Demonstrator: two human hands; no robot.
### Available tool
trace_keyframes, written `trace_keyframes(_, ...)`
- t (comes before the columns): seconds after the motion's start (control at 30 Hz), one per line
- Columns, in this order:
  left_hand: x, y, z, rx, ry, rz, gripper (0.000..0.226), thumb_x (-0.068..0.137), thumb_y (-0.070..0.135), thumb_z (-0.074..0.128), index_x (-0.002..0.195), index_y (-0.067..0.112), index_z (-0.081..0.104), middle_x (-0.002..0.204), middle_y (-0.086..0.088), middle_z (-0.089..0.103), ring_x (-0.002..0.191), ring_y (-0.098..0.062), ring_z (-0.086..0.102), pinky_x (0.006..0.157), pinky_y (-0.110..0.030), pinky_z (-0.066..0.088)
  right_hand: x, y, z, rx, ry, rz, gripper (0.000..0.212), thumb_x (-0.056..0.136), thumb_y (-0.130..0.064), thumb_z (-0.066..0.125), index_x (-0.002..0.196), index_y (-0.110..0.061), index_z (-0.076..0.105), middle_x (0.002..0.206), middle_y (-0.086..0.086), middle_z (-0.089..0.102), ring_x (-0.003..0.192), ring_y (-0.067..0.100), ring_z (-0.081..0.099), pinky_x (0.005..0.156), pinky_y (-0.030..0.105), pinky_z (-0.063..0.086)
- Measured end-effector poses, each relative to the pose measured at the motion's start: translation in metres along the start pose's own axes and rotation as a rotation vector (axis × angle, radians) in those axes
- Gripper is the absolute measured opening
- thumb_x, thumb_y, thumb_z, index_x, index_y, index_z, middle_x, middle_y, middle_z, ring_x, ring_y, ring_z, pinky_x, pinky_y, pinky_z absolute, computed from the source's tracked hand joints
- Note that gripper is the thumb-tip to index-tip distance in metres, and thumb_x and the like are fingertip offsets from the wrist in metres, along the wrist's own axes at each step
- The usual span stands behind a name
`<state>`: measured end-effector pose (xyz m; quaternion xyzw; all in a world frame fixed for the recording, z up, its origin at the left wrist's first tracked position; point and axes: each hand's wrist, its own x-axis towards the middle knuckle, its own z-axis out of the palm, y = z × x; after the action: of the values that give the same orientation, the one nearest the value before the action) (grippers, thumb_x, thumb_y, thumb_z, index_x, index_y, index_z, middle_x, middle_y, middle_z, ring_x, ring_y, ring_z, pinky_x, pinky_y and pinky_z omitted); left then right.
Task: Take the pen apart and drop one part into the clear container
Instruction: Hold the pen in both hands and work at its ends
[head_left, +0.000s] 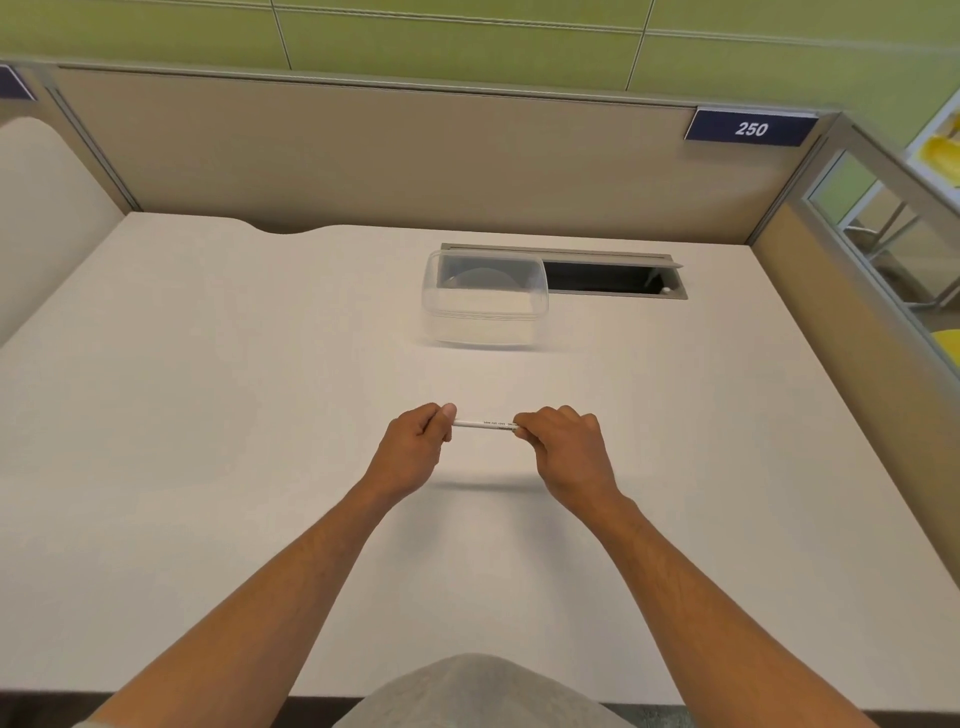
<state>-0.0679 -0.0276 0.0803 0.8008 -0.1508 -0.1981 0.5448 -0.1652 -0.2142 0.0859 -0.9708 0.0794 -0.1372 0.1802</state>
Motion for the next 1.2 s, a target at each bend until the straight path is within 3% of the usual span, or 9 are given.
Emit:
trace_keyframes(0.1, -0.0011, -0.0006, 0.0010, -0.022, 0.010, -0.015, 0.052, 0.096, 0.051, 0.048, 0.055, 0.018, 0.048, 0.050, 0.000, 0.043, 0.049, -0.018, 0.038, 0.055, -0.029, 0.034, 0.0003, 0.0008, -0.0007, -0.004, -0.001, -0.002, 0.015, 0.096, -0.023, 0.050, 0.096, -0.021, 0.065, 0.077, -0.002, 0.063, 0.068, 0.019, 0.038, 0.065, 0.034, 0.024)
trace_keyframes(0.2, -0.0013, -0.0023, 0.0030, -0.054, 0.010, -0.022, 0.052, 0.094, 0.055, 0.046, 0.067, 0.012, 0.059, 0.055, 0.000, 0.052, 0.049, -0.015, 0.046, 0.054, -0.025, 0.039, 0.0004, 0.0018, -0.0007, -0.009, -0.003, -0.002, 0.015, 0.096, -0.023, 0.050, 0.096, -0.022, 0.065, 0.076, -0.003, 0.063, 0.068, 0.019, 0.038, 0.064, 0.034, 0.025)
trace_keyframes(0.33, 0.0000, -0.0065, 0.0021, -0.047, -0.008, 0.047, 0.021, 0.097, 0.033, 0.054, 0.086, 0.015, 0.059, 0.073, 0.002, 0.058, 0.056, -0.012, 0.056, 0.056, -0.018, 0.042, 0.0011, 0.0037, -0.0004, -0.019, -0.004, 0.004, 0.014, 0.096, -0.023, 0.050, 0.096, -0.022, 0.065, 0.076, -0.003, 0.063, 0.068, 0.022, 0.044, 0.064, 0.033, 0.025)
trace_keyframes(0.47, 0.0014, -0.0082, 0.0020, 0.007, 0.000, 0.032, 0.029, 0.097, 0.034, 0.053, 0.077, 0.014, 0.057, 0.062, 0.008, 0.057, 0.053, -0.008, 0.054, 0.053, -0.016, 0.039, 0.0019, 0.0037, 0.0006, -0.019, -0.006, 0.002, 0.014, 0.096, -0.023, 0.051, 0.096, -0.022, 0.065, 0.077, -0.003, 0.064, 0.069, 0.023, 0.046, 0.064, 0.033, 0.024)
trace_keyframes(0.7, 0.0034, -0.0069, 0.0005, -0.013, 0.003, -0.025, 0.052, 0.095, 0.053, 0.047, 0.054, 0.021, 0.051, 0.047, 0.002, 0.050, 0.050, -0.017, 0.047, 0.059, -0.032, 0.040, 0.0026, 0.0031, 0.0003, -0.010, -0.005, -0.012, 0.014, 0.096, -0.023, 0.051, 0.095, -0.021, 0.065, 0.076, -0.003, 0.063, 0.068, 0.022, 0.044, 0.064, 0.034, 0.025)
trace_keyframes(0.83, 0.0033, -0.0057, 0.0016, -0.037, 0.001, -0.027, 0.052, 0.095, 0.055, 0.045, 0.064, 0.015, 0.058, 0.054, 0.002, 0.055, 0.051, -0.014, 0.051, 0.057, -0.027, 0.040, 0.0033, 0.0032, 0.0004, -0.016, 0.001, -0.011, 0.013, 0.095, -0.022, 0.052, 0.094, -0.021, 0.065, 0.075, -0.002, 0.063, 0.067, 0.024, 0.046, 0.063, 0.033, 0.025)
trace_keyframes(0.97, 0.0042, -0.0079, 0.0020, -0.046, 0.019, 0.025, 0.026, 0.095, 0.036, 0.057, 0.084, 0.013, 0.063, 0.070, 0.004, 0.060, 0.054, -0.011, 0.057, 0.056, -0.016, 0.041, 0.0037, 0.0063, 0.0007, -0.020, -0.001, -0.005, 0.013, 0.095, -0.022, 0.052, 0.095, -0.021, 0.065, 0.075, -0.002, 0.063, 0.067, 0.023, 0.045, 0.063, 0.033, 0.024)
trace_keyframes(1.1, 0.0051, -0.0085, 0.0011, -0.008, 0.036, 0.043, 0.026, 0.094, 0.033, 0.059, 0.077, 0.013, 0.062, 0.062, 0.005, 0.060, 0.051, -0.006, 0.055, 0.053, -0.008, 0.040, 0.0043, 0.0067, 0.0015, -0.025, -0.006, -0.007, 0.013, 0.096, -0.023, 0.051, 0.095, -0.021, 0.065, 0.076, -0.003, 0.063, 0.067, 0.021, 0.042, 0.063, 0.033, 0.023)
trace_keyframes(1.2, 0.0060, -0.0081, 0.0015, 0.034, 0.037, 0.019, 0.038, 0.096, 0.041, 0.052, 0.067, 0.017, 0.058, 0.052, 0.002, 0.057, 0.051, -0.008, 0.050, 0.055, -0.018, 0.038, 0.0043, 0.0051, 0.0016, -0.013, -0.005, -0.011, 0.013, 0.095, -0.023, 0.052, 0.095, -0.021, 0.065, 0.077, -0.002, 0.064, 0.068, 0.023, 0.045, 0.064, 0.033, 0.025)
